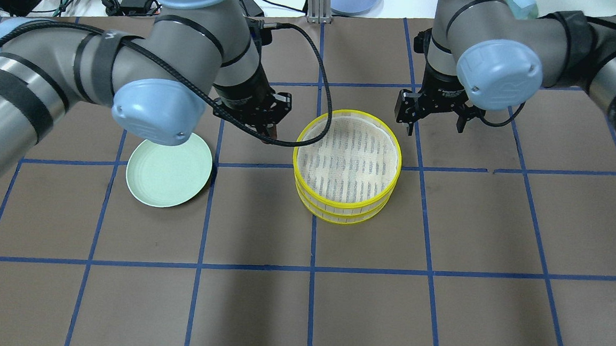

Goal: Place buns in different layers of steamer
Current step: 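Set the red bun on the top tier with left gripper while right withdraws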

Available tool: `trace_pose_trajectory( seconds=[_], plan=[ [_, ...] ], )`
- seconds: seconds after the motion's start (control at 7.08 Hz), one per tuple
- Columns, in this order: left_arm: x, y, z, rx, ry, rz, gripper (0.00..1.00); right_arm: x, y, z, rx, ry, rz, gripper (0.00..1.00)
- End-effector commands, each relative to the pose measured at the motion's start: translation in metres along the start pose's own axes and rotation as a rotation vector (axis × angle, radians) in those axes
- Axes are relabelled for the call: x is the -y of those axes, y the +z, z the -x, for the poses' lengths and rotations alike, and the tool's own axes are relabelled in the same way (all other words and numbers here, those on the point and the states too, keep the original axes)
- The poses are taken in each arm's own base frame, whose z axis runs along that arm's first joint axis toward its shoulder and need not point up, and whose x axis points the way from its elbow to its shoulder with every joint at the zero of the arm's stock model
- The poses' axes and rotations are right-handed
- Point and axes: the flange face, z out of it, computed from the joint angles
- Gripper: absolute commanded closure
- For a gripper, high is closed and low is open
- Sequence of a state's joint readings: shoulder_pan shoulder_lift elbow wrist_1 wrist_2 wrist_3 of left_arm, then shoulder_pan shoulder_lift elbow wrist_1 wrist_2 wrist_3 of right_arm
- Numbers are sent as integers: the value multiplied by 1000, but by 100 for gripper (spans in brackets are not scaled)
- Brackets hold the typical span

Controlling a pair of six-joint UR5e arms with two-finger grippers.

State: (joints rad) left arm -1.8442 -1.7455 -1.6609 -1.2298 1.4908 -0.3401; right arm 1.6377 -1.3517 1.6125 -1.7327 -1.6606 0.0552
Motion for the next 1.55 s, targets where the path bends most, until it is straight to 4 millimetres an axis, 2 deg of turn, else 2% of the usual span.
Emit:
trace_pose_trajectory(
  seconds=[0.0,0.14,0.28,0.42,0.57,0.71,0.85,0.99,1.13,1.27,1.41],
  plan=[
    [-20,23,-45,1,-83,18,100,-47,-73,-11,9,10,-65,0],
    [-25,35,-64,-10,-100,6,100,-62,-105,-14,19,13,-106,0],
    [-24,44,-71,-15,-109,4,100,-69,-128,-17,21,15,-153,0],
    [-19,56,-74,-29,-173,8,100,-73,-145,-19,32,21,-191,0],
    [-13,71,-79,-61,-206,22,100,-66,-155,-25,79,42,-205,0],
    [-9,83,-81,-65,-209,16,28,-63,-157,-33,100,57,-208,0],
    [-8,87,-85,-74,-226,9,0,-65,-151,-34,94,56,-175,0],
    [-9,89,-86,-74,-231,11,0,-68,-147,-32,100,48,-147,0],
    [-9,82,-86,-74,-204,-5,0,-69,-146,-33,97,45,-141,0],
    [-8,55,-80,-82,-112,-54,0,-69,-144,-33,95,44,-136,0],
    [-2,30,-65,-19,-20,-121,0,-69,-143,-33,95,43,-135,0]
  ],
)
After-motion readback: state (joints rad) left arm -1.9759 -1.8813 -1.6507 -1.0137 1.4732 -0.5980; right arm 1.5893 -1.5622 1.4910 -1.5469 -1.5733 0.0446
